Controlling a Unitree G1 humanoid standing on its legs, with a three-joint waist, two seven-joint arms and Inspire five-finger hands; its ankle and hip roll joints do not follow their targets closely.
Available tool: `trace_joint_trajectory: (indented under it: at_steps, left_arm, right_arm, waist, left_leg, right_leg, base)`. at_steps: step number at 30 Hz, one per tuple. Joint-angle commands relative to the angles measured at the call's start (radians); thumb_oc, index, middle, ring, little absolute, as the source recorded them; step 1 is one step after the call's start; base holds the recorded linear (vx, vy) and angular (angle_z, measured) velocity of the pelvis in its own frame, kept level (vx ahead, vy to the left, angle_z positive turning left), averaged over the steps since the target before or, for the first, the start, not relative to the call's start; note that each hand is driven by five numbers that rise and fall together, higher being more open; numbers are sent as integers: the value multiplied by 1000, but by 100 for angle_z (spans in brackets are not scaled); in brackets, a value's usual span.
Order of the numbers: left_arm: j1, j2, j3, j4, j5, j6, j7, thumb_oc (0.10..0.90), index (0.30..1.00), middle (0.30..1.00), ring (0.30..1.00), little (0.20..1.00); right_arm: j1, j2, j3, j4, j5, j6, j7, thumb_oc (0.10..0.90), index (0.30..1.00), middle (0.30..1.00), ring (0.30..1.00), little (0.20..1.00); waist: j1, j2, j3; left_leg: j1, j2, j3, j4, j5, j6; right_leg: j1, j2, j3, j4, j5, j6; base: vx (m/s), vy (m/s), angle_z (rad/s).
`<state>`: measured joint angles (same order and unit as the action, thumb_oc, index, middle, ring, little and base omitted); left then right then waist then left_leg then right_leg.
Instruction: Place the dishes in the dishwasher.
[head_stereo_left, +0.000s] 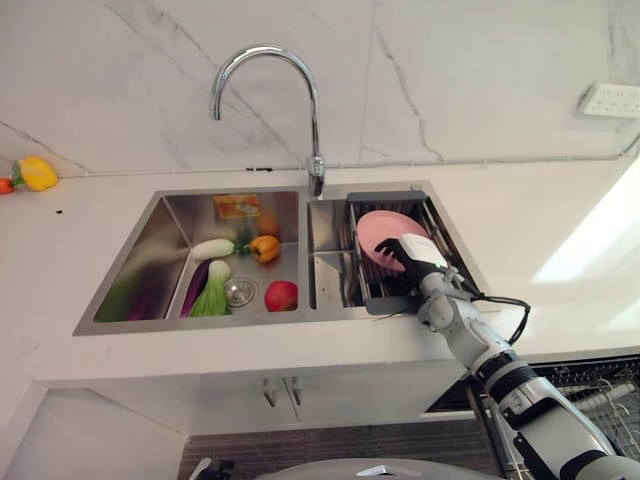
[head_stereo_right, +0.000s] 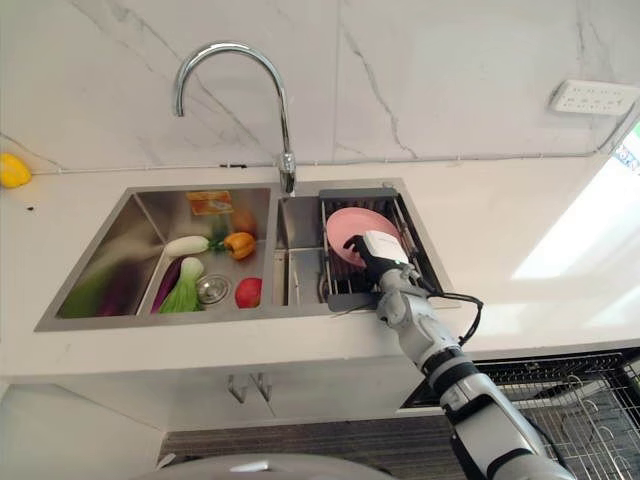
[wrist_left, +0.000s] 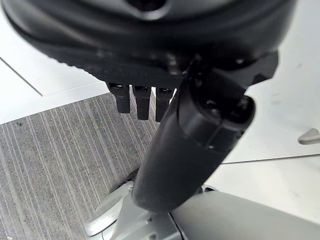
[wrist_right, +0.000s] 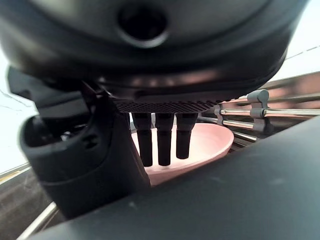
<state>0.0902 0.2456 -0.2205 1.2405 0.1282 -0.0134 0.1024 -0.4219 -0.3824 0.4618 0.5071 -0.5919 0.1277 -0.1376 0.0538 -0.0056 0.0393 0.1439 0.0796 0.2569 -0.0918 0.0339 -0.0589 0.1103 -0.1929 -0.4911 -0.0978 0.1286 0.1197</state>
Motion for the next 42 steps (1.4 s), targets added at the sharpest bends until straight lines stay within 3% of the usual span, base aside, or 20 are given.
trace_joint_trajectory:
  at_steps: [1,12,17,24,27,30,34,42]
  left_arm:
    - [-76,-19,-72,26,25,-29,14,800,900,900,900,900]
    - [-71,-26,-70,24,19,-34,21,800,900,900,900,900]
    - [-69,-28,-64,22,21,-37,23,800,900,900,900,900]
    - [-64,-28,-50,27,27,-39,37,800,900,900,900,900]
    - [-62,-24,-38,29,29,-39,49,800,900,900,900,900]
    - [-60,-23,-33,34,26,-38,51,800,900,900,900,900]
    - [-59,-20,-25,38,23,-37,49,800,900,900,900,900]
    - [-56,-17,-21,33,23,-38,39,800,900,900,900,900]
  right_arm:
    - [-190,1,10,9,-100,-16,-113,400,300,300,300,300]
    - [-171,-12,-7,-15,-101,-15,-144,400,300,300,300,300]
    - [-139,-41,-62,-119,-60,-41,-179,400,300,300,300,300]
    - [-74,-77,-194,-335,53,-115,-277,400,300,300,300,300]
    - [-25,-86,-294,-501,194,-188,-309,400,300,300,300,300]
    - [-4,-81,-335,-551,258,-216,-313,400,300,300,300,300]
    - [14,-71,-349,-581,364,-246,-282,400,300,300,300,300]
    - [44,-63,-337,-541,439,-247,-241,400,300,300,300,300]
  waist:
    - [31,-14,-9]
    - [32,-13,-10]
    - [29,-12,-11]
    - [18,-11,-10]
    - [10,-11,-10]
    - [7,-13,-11]
    - [1,-15,-12]
    - [3,-22,-14]
  left_leg:
    - [-17,-13,-13,24,-75,23]
    - [-12,-12,-14,26,-80,25]
    - [-7,-12,-12,27,-83,25]
    - [-4,-11,-9,26,-81,25]
    - [-2,-10,-7,25,-81,25]
    - [-1,-11,-6,24,-79,26]
    - [1,-16,-3,20,-79,28]
    - [0,-23,-4,16,-81,31]
  right_leg:
    - [0,-47,12,23,-60,33]
    - [3,-49,12,24,-59,33]
    - [5,-48,13,24,-60,34]
    - [4,-44,16,25,-62,33]
    - [1,-41,22,26,-62,34]
    - [1,-40,24,25,-61,34]
    - [-4,-43,27,26,-56,37]
    - [-5,-50,27,26,-49,41]
  base:
    - [0,0,0]
    - [0,0,0]
    - [0,0,0]
    - [0,0,0]
    - [0,0,0]
    - [0,0,0]
    - [0,0,0]
    - [-3,5,-2]
